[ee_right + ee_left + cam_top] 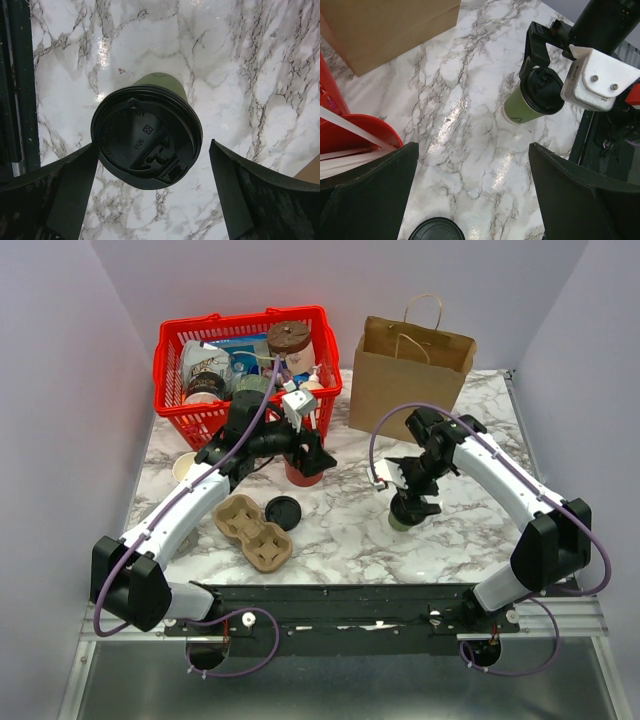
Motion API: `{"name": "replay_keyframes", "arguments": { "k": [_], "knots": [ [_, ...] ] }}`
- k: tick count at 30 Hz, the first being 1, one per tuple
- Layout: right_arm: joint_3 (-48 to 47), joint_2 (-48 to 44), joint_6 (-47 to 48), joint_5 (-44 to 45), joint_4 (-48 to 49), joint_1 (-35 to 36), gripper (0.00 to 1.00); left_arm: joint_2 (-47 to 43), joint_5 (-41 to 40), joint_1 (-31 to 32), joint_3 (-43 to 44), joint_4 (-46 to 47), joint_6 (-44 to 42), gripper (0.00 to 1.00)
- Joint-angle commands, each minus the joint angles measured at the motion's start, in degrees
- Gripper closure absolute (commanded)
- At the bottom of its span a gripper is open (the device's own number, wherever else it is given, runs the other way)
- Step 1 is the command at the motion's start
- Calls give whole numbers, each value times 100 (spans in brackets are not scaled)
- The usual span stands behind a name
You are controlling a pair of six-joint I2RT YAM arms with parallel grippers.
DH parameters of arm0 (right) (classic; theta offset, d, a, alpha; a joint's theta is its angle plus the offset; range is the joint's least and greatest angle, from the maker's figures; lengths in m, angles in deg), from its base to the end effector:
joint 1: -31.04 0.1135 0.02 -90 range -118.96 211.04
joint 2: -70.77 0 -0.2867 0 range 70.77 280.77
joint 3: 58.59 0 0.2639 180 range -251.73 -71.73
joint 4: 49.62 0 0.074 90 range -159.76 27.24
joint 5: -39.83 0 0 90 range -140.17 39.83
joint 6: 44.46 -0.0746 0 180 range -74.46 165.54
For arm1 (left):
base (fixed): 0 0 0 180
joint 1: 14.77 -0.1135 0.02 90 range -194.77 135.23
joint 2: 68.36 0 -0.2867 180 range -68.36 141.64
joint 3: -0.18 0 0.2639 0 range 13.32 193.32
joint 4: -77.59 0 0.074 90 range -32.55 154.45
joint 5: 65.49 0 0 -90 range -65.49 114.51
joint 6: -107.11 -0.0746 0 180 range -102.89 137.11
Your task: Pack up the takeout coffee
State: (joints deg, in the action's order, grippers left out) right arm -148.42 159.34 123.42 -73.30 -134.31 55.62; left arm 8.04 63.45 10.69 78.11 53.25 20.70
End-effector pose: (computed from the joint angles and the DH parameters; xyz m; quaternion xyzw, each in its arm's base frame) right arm 0.2543 0.1485 0.2642 -0.7698 0.6035 0.1537 0.1400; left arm 0.2851 -0.1877 0.3480 0.3301 0.7361 -0.3996 0.4354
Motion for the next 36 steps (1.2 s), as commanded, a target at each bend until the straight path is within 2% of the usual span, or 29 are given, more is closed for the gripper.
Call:
{"name": "replay_keyframes", "arguments": {
  "k": [1,9,36],
  "knots": [
    [58,-103,43,38,18,65,1,15,-53,-58,-20,197,176,1],
    [-224,-235,-160,-147,-52,56,0,121,-27,-84,7,276,282,1],
    [294,-314,-230,28,448,319,0,226,35,-137,-99,452,475,1]
  ]
}}
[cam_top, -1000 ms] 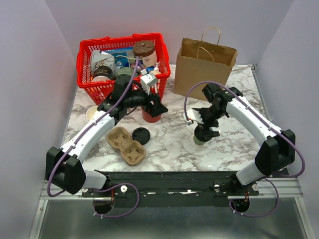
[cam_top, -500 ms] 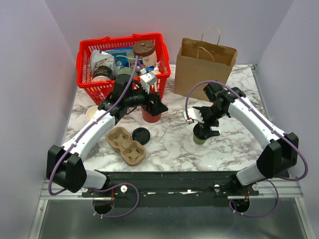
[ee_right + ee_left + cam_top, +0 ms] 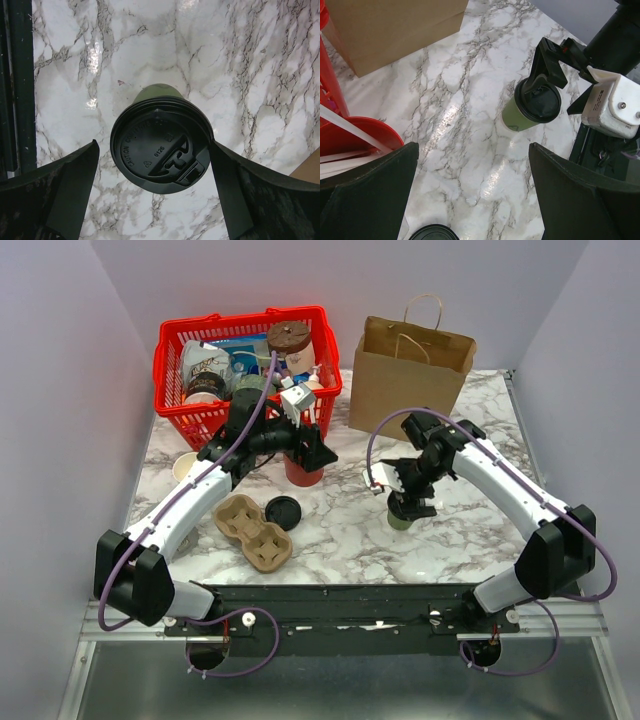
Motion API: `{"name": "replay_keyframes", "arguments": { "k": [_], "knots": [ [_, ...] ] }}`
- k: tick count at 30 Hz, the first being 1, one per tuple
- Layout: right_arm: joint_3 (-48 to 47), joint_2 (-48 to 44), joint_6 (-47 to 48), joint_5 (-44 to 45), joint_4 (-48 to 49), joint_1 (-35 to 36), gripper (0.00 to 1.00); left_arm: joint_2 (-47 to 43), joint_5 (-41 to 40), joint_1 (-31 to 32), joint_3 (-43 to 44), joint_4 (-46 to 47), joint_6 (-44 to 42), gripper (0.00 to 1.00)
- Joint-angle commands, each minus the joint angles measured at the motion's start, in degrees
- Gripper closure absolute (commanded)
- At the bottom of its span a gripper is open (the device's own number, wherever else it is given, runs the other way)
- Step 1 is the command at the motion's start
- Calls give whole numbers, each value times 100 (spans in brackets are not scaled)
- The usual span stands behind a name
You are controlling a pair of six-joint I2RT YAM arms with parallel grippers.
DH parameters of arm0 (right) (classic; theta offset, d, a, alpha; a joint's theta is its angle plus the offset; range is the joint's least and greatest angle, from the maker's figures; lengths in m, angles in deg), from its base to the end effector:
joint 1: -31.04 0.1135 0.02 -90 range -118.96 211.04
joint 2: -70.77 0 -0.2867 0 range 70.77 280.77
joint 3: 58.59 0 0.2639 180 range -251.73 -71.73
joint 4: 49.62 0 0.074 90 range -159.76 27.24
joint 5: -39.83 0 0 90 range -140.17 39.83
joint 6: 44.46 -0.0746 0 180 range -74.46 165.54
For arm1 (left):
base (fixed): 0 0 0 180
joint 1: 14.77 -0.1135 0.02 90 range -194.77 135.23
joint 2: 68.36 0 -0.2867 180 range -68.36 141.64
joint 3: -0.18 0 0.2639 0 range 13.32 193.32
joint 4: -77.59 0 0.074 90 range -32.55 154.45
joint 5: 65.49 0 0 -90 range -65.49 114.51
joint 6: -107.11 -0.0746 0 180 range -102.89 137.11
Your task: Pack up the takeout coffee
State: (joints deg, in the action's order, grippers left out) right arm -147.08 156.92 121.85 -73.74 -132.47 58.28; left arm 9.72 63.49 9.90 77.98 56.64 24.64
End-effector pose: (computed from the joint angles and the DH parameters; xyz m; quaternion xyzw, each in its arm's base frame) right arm 0.2423 0.1583 0.2699 -0.7768 0.5904 0.1515 0.1582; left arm 0.2964 -0.1878 0.3449 0.3023 0.7412 -0.4122 0.4352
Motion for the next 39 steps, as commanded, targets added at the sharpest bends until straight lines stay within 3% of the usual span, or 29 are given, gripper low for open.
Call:
{"name": "replay_keyframes", "arguments": {
  "k": [1,39],
  "knots": [
    [187,-81,-81,116,291,44,0,49,39,-58,-86,122,91,1],
    [187,51,-398,318,142,44,1,32,110,-58,-253,324,302,1]
  ]
}}
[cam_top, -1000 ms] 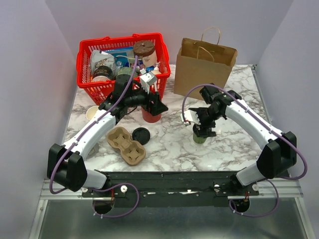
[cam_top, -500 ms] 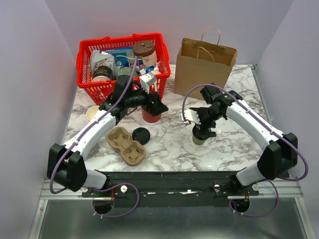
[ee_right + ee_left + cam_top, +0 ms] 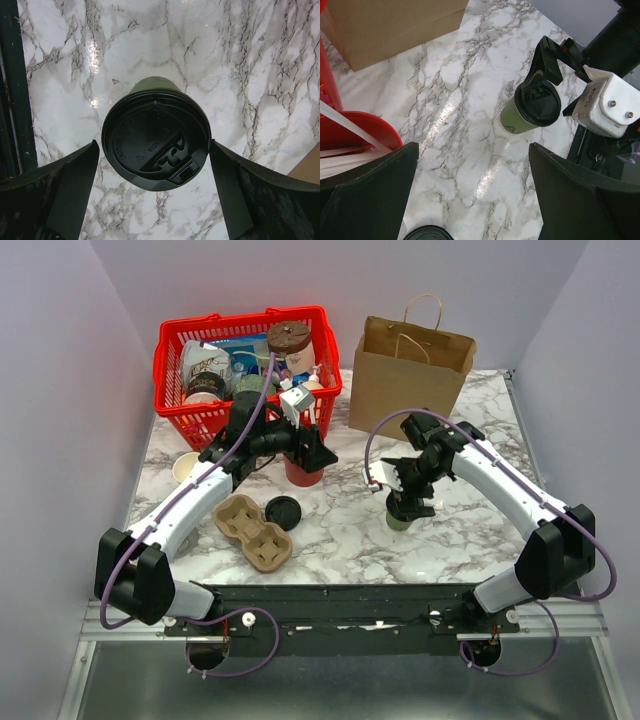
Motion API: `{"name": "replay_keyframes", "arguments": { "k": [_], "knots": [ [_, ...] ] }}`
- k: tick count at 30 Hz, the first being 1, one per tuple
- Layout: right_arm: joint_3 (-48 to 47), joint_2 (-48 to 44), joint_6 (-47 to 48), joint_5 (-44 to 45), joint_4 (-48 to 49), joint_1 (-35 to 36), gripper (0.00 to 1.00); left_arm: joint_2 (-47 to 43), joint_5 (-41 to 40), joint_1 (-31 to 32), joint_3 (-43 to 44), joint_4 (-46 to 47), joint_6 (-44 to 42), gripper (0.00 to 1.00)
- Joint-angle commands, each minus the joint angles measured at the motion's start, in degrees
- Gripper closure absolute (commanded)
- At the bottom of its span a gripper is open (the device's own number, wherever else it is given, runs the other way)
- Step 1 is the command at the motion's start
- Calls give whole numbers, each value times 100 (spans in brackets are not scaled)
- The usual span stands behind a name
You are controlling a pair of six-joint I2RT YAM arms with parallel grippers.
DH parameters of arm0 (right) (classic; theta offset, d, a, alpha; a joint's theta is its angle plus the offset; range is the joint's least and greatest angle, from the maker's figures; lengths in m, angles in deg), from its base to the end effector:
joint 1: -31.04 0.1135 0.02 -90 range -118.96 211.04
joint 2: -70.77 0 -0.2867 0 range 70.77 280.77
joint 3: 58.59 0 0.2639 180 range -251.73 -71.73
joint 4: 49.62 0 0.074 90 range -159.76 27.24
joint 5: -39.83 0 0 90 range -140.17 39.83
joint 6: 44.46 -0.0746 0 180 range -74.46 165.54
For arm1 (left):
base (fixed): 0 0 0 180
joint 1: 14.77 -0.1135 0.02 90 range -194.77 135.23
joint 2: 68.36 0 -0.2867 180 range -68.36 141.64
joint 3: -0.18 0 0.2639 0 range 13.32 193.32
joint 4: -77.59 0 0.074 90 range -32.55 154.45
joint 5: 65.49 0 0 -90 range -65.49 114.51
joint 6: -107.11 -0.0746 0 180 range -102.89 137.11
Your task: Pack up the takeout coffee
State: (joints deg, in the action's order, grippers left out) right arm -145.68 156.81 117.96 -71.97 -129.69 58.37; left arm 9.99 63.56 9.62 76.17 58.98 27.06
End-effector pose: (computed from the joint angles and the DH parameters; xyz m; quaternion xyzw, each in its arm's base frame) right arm 0.2461 0.1584 0.2637 -0.7591 0.6161 0.1378 0.1589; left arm 0.2984 -0.1869 0.3362 0.2855 0.7466 -0.4208 0.4289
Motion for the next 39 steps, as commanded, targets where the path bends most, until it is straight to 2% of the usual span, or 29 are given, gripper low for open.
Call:
{"name": "replay_keyframes", "arguments": {
  "k": [1,15,22,32,39],
  "knots": [
    [48,62,-9,150,-127,35,2,14,103,-39,-71,90,59,1],
    [127,-52,-343,431,58,27,20,119,138,-39,-54,187,200,1],
    [206,-360,-624,502,14,-324,23,198,165,-39,-54,257,279,1],
    [-13,-430,-730,510,-162,-1878,23,339,209,-39,-18,380,437,1],
    [-452,-35,-844,458,-127,-3145,23,436,261,-39,17,468,560,1]
  ]
}}
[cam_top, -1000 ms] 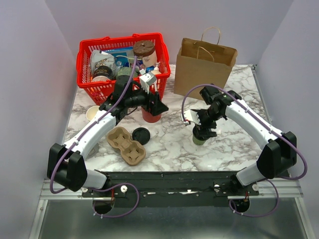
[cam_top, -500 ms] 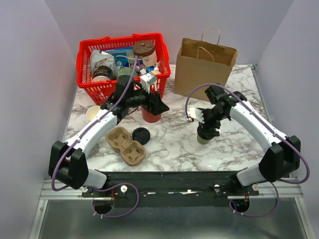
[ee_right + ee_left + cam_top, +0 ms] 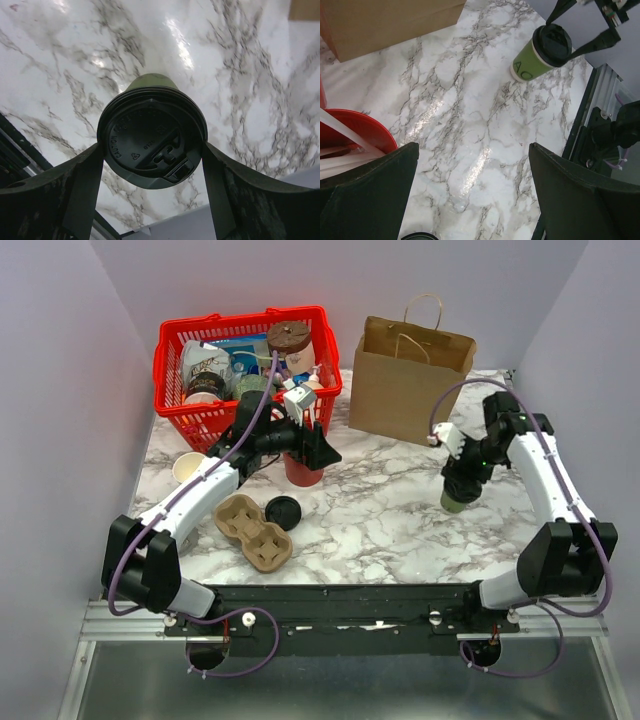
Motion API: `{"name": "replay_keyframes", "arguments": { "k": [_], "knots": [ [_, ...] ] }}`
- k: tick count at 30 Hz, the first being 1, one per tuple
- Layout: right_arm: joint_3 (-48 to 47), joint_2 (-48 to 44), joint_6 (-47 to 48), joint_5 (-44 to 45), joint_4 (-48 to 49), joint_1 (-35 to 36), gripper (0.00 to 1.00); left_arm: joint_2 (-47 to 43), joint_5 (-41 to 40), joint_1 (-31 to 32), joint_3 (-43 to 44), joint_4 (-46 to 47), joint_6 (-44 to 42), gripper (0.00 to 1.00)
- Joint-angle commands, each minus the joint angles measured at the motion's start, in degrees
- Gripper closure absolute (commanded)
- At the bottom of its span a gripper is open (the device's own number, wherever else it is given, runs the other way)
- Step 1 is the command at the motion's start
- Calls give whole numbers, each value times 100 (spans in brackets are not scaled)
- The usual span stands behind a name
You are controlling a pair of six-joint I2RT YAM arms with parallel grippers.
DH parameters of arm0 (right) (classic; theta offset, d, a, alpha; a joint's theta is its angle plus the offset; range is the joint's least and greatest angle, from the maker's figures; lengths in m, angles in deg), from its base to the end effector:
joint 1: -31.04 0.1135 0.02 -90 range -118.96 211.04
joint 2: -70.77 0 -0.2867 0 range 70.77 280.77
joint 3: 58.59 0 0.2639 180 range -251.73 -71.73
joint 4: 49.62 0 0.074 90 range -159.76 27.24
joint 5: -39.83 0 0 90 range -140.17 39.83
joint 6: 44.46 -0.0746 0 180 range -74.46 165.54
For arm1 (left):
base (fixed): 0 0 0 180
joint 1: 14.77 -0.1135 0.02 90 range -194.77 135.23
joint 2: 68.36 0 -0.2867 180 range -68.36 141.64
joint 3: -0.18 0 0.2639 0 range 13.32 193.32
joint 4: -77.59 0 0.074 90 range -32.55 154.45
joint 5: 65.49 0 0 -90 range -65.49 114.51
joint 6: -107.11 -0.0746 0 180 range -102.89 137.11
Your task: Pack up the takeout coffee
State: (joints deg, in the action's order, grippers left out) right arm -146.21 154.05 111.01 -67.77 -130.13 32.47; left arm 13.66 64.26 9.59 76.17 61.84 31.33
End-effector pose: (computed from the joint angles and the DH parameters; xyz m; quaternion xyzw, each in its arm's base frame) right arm 0.2836 0.0296 0.2773 -0.5561 0.8084 0.0657 0.1814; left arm 0.3125 -0.1938 0.3210 0.2587 0.7588 -0.4399 0.4048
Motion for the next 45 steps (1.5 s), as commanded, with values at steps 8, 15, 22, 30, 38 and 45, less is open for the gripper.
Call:
{"name": "replay_keyframes", "arguments": {
  "k": [8,15,22,30,38,45],
  "knots": [
    [-1138,925,-605,-50,-83,-1609,23,77,191,-37,-10,200,169,1],
    [-1640,1471,-1115,37,-30,-2155,23,60,174,-37,-18,200,169,1],
    [-1605,1691,-1414,100,48,-2358,19,95,183,-37,-18,217,187,1],
    [-1342,1586,-1564,64,242,-2411,9,139,191,-45,-10,208,204,1],
    [-1473,1287,-1792,-6,111,-2402,0,69,165,-45,113,77,91,1],
    [-1965,663,-2012,-891,-565,-2384,0,-326,-19,-54,508,-825,-961,1]
  ]
}}
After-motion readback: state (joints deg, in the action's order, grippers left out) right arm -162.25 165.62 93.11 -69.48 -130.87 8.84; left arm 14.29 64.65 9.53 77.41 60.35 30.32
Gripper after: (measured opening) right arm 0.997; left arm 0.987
